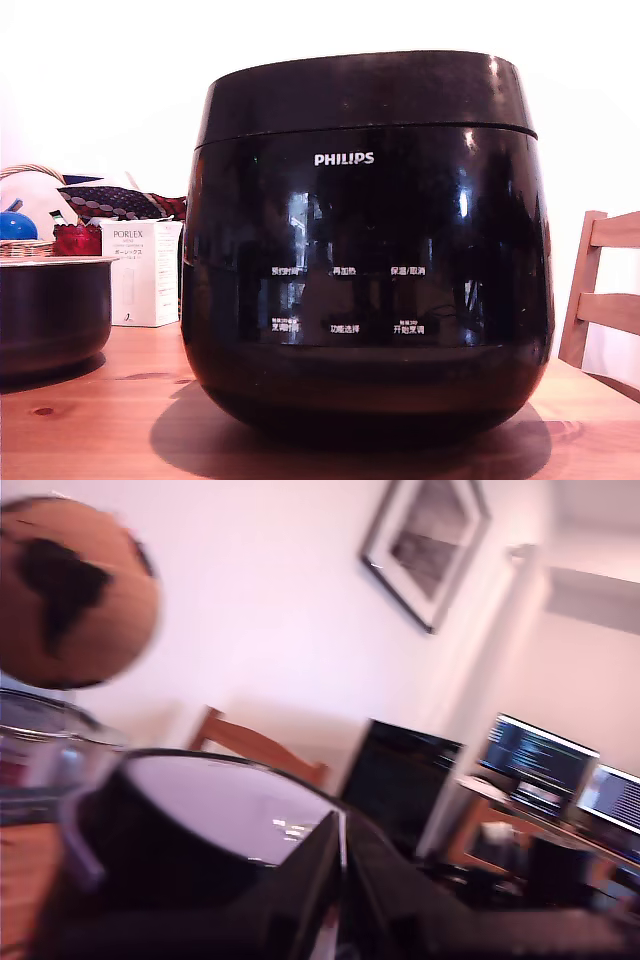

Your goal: Open the rice cooker by pressing the large metal button on the top of its lid with medium force

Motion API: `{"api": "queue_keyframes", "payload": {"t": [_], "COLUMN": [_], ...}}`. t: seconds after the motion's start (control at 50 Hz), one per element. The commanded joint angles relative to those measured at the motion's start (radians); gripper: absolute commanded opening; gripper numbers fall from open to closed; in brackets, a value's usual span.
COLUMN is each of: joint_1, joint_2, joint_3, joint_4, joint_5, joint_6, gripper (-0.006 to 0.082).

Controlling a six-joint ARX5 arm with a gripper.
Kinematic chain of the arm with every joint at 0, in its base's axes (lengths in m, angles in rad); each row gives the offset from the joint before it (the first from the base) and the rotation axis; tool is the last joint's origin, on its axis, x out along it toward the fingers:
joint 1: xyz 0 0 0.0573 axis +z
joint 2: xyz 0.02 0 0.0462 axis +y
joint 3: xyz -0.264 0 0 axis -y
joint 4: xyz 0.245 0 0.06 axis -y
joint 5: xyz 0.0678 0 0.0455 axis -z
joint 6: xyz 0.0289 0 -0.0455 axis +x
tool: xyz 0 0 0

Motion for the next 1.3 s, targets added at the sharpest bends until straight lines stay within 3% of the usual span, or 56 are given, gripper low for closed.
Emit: {"api": "queue_keyframes", "payload": {"t": [0.0, 0.4, 0.9, 1.28], "joint_1": [-0.029, -0.155, -0.333, -0.516], "joint_2": [0.041, 0.315, 0.705, 0.909], "joint_3": [0.016, 0.054, 0.355, 0.406], "joint_4": [0.007, 0.156, 0.100, 0.116], "joint_5": [0.000, -0.010, -0.141, -0.279], "joint_6": [-0.002, 0.095, 0.507, 0.770], "gripper": [-0.0022, -0.0022, -0.0022, -0.0022]}}
